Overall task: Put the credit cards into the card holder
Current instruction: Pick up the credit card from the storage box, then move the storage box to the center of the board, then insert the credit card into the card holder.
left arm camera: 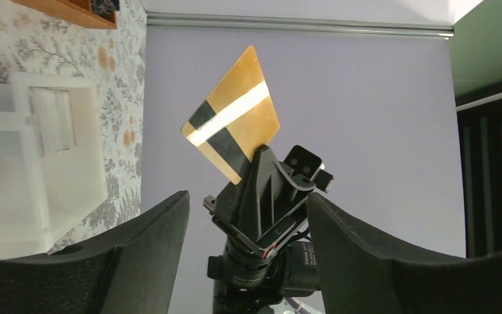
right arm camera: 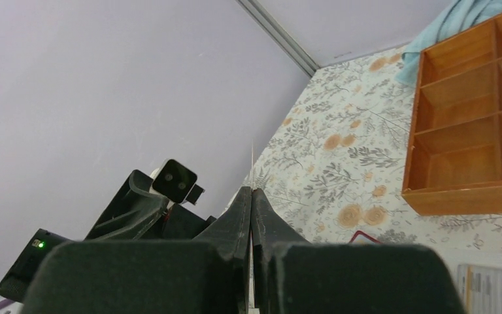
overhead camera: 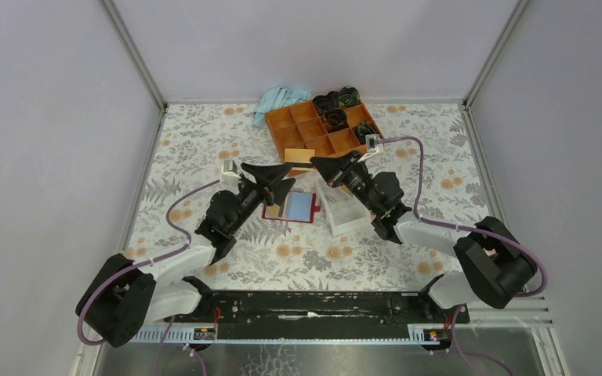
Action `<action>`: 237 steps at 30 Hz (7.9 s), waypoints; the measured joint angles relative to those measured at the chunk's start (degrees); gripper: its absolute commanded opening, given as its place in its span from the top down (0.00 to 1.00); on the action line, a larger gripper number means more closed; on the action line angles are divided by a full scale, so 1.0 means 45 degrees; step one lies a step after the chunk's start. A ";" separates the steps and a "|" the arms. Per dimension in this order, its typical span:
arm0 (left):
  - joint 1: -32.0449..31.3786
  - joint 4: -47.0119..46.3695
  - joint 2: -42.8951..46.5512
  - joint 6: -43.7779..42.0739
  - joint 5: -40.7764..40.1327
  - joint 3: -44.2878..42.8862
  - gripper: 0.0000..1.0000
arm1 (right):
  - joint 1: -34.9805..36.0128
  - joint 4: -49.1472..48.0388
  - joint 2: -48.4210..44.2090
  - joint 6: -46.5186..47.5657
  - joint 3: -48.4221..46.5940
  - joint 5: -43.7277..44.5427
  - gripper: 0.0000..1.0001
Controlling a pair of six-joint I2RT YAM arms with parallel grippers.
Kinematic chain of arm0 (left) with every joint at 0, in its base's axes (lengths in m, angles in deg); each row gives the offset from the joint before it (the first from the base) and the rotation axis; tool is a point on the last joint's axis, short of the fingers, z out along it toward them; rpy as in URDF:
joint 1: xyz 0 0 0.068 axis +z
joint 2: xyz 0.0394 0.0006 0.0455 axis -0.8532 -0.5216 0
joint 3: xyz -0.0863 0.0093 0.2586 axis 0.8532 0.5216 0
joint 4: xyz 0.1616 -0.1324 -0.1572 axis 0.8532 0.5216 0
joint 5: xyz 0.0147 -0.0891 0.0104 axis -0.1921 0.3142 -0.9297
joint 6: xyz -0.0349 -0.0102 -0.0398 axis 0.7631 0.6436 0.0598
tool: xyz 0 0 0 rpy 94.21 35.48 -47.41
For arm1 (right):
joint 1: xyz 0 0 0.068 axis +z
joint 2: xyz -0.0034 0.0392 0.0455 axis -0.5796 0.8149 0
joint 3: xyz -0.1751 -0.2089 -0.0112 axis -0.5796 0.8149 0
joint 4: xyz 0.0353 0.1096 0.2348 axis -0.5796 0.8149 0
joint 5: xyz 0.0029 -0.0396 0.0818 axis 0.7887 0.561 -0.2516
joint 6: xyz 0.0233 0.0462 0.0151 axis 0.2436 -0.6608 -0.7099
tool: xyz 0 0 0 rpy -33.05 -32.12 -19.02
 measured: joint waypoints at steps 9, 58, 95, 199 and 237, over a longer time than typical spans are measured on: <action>-0.0170 0.0112 -0.0767 0.0398 -0.0155 -0.0767 0.38 | 0.0097 -0.2521 0.1205 -0.0821 0.0155 -0.0301 1.00; -0.0801 0.0656 0.0364 -0.1642 -0.2832 -0.0937 0.94 | 0.0636 -0.6013 0.2375 -0.2331 0.1841 0.0170 0.50; 0.2652 1.1390 -0.1141 -1.1220 0.4648 -0.4177 1.00 | 0.0087 0.9836 0.0311 0.4002 -0.3162 -0.2370 0.54; 0.3356 1.6014 -0.6470 -1.5300 0.5435 -0.7825 1.00 | 0.2812 1.5572 0.7096 0.5226 -0.8388 0.4192 0.88; 0.4206 1.5786 -0.7975 -1.6101 0.8218 -0.8335 1.00 | 0.2404 1.4056 0.7111 0.5430 -0.7771 0.3716 0.88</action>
